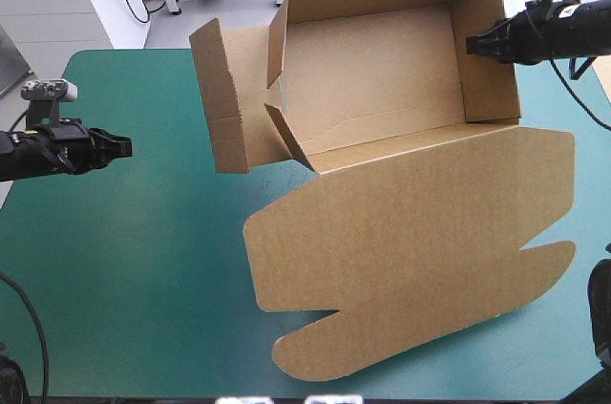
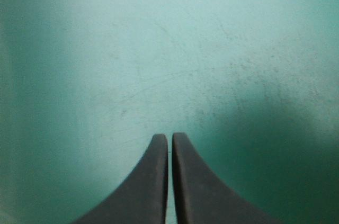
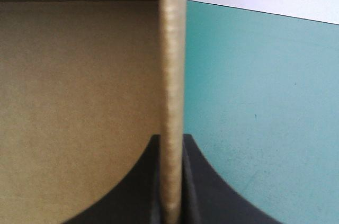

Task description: Fold the box

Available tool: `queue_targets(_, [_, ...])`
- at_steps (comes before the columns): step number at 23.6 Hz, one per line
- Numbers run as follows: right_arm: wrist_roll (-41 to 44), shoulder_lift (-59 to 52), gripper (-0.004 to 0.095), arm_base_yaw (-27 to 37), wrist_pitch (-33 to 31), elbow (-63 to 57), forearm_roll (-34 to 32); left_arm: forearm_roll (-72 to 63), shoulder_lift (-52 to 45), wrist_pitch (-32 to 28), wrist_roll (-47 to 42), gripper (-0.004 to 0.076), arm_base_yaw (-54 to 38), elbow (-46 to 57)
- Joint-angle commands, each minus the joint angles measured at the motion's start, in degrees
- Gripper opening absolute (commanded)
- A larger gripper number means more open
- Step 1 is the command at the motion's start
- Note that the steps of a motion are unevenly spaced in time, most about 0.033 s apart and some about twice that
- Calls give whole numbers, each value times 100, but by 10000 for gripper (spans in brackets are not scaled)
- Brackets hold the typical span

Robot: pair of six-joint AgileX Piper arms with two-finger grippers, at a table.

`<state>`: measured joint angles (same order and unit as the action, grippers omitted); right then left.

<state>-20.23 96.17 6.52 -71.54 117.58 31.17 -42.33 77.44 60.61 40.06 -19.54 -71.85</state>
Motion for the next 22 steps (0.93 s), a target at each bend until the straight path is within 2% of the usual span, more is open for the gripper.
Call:
queue_targets(1, [31,-316,-21,37,19,146,423,-1544,143,-6,787,16,-39,136])
queue_targets(6, [52,-316,-21,37,19,146,562,-3246,632,582,1618,15,13,341])
queue_targets(10, [69,-316,-19,-155,19,146,455,-3956,841,706,2115,15,258,341])
queue_targets(14, [375,-294,-19,-593,137,146,-291,-4167,851,679,2144,15,646,341])
queue_targets(16, [375,-294,-19,-694,191,146,-372,-4319,851,774,2144,15,743,341])
queue_targets(19, [478,-294,-19,-722,308,146,-364,-4377,851,1371,2144,15,920,341])
queue_targets(22, [522,-294,-19,-722,363,146,-546,-4358,787,1371,2102,15,1123,341])
